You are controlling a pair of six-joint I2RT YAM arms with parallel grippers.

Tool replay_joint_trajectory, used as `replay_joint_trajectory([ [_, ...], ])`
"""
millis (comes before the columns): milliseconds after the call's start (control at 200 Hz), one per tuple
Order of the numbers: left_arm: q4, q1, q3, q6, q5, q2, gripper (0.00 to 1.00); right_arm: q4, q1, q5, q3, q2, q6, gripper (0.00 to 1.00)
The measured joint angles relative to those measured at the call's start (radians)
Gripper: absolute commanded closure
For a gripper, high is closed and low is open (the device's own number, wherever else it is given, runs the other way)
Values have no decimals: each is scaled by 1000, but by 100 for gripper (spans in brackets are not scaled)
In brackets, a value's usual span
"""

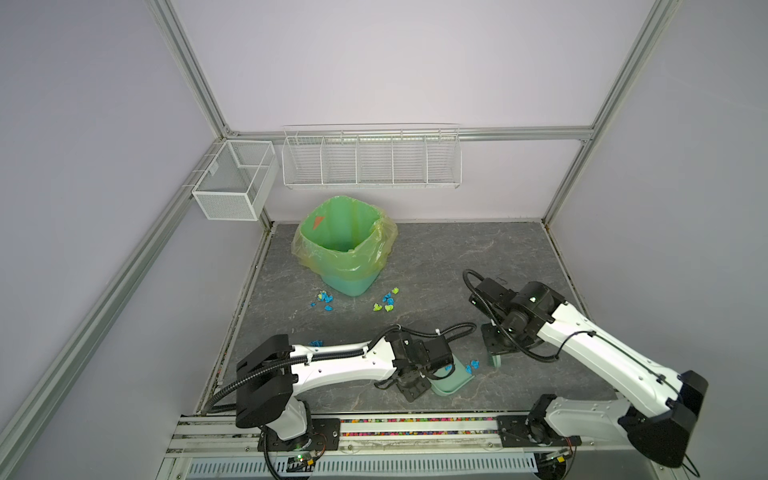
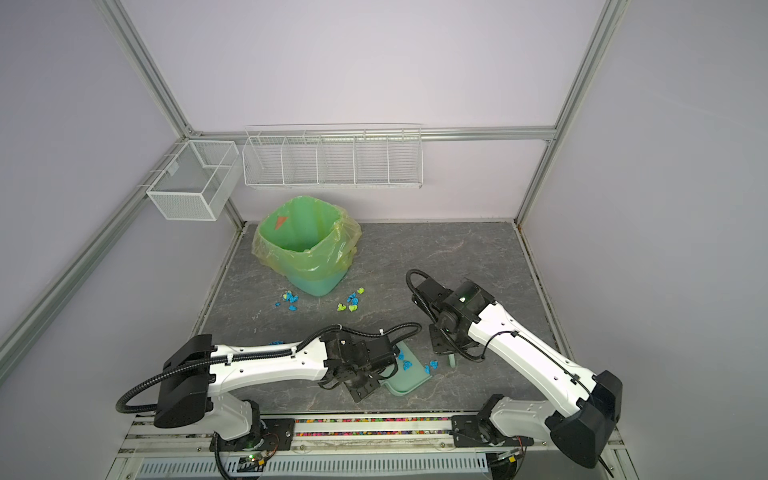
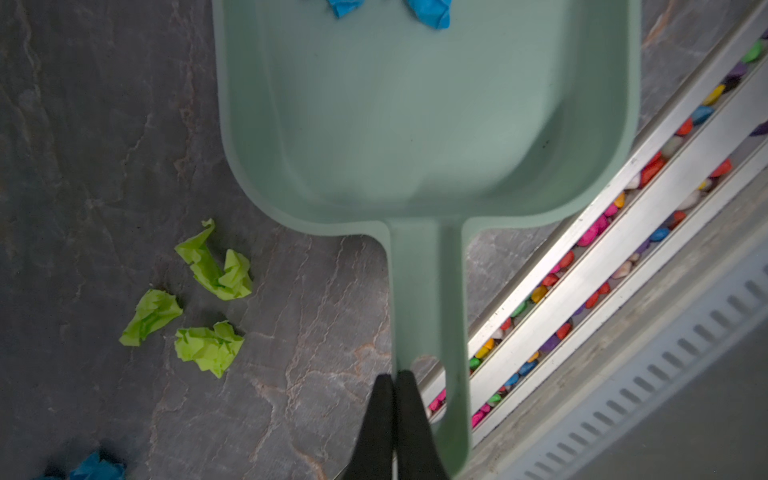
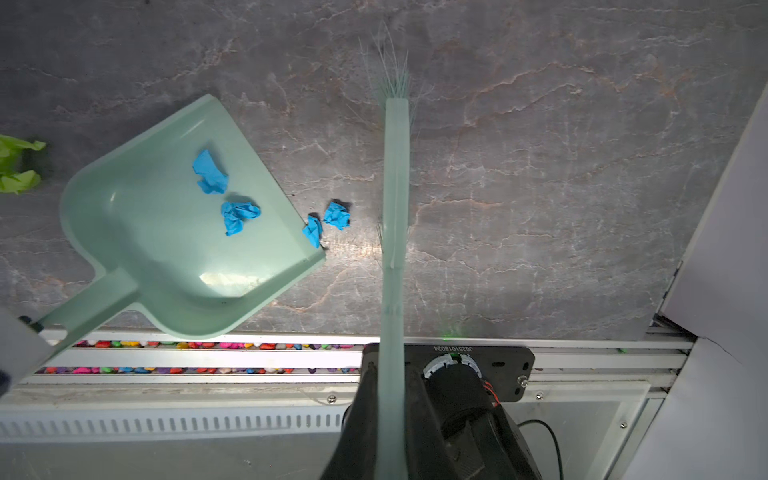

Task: Sweep away the paper scraps from the table
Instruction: 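Sweep the blue scraps into the dustpan with the brush in the right gripper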

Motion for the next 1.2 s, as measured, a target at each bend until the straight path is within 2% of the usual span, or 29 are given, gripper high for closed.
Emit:
replay_joint_trajectory([
  [300,-4,0,0,-1,-12,6,100,126,21,-148,-22,-10,26,93],
  [535,22,0,20,0,-29,8,100,154,26,-204,-29,-126,65,93],
  [620,18,0,20,-1,-39,11,100,138,26,-188,-10,-161,74,93],
  [840,23,0,20,-13,-81,14,100,76,-19,-42,31,-164,73,93],
  [1200,87,0,19,-72,-124,11,100,80,-110,9,34,-175,29,93],
])
